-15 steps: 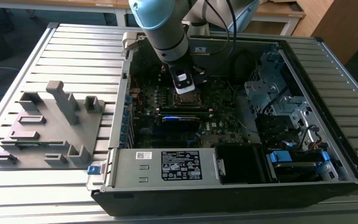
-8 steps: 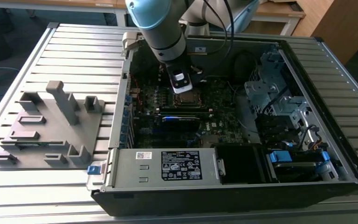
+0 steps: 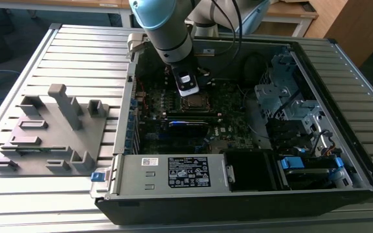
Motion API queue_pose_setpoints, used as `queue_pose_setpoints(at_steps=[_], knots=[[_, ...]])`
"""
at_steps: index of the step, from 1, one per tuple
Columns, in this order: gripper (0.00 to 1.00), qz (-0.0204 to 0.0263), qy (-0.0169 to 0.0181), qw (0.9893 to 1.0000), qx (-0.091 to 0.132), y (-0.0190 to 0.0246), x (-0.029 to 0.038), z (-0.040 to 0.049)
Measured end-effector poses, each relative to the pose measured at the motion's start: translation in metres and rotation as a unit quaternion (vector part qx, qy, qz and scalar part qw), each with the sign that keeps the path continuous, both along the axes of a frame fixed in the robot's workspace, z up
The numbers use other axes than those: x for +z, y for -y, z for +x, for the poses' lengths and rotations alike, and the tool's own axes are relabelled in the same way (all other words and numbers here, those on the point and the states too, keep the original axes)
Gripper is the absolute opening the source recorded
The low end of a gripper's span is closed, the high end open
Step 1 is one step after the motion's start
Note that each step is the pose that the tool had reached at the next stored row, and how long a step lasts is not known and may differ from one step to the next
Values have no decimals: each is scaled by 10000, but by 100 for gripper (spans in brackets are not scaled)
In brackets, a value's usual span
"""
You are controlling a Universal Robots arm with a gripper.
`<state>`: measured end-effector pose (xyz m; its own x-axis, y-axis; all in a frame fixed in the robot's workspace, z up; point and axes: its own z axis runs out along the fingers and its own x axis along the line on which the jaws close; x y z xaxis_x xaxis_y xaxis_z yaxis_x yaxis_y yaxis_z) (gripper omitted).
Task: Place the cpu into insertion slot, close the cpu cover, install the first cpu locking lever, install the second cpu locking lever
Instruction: 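Install the first cpu locking lever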
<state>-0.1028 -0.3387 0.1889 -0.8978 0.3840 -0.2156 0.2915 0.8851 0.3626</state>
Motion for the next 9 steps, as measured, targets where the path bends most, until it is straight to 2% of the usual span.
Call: queue_pose_setpoints(at_steps=[9], knots=[[10, -43, 1, 10000, -18, -4, -2, 39]])
